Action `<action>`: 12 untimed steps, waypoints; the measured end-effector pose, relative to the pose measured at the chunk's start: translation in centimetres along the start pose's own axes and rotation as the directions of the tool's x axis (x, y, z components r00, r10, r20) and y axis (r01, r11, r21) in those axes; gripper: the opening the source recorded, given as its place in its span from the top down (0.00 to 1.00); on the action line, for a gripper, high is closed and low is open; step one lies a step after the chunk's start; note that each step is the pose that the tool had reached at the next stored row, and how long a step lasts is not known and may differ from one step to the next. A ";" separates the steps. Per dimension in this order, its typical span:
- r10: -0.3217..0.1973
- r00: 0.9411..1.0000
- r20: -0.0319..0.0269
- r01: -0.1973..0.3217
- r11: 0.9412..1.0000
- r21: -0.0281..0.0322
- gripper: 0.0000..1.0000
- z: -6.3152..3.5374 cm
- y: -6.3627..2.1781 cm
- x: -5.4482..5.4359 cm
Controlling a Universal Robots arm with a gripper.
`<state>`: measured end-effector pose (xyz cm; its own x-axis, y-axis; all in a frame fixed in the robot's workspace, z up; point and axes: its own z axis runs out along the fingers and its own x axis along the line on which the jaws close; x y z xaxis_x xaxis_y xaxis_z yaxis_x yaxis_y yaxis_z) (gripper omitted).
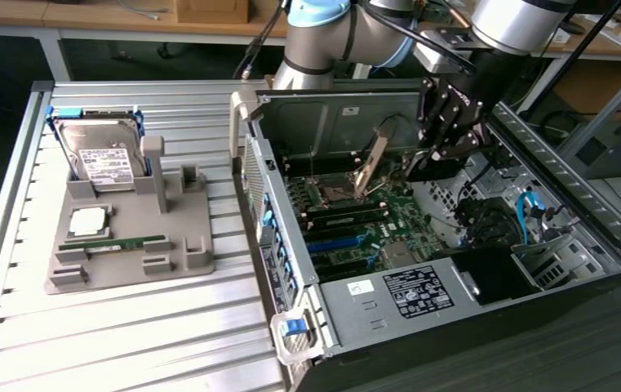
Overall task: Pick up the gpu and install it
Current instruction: 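Insert the gpu into the slot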
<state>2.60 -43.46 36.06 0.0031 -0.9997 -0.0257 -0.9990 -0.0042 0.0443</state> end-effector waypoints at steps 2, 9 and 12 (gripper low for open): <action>0.000 1.000 0.000 0.000 1.000 0.000 0.73 0.07 0.02 0.0; 0.000 1.000 0.000 0.000 1.000 0.000 0.73 0.43 0.19 0.0; 0.000 1.000 0.000 0.000 1.000 0.000 0.73 0.54 0.21 0.0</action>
<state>2.37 -43.48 35.53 0.0031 -0.9997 -0.0257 -0.9990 -0.0042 0.0443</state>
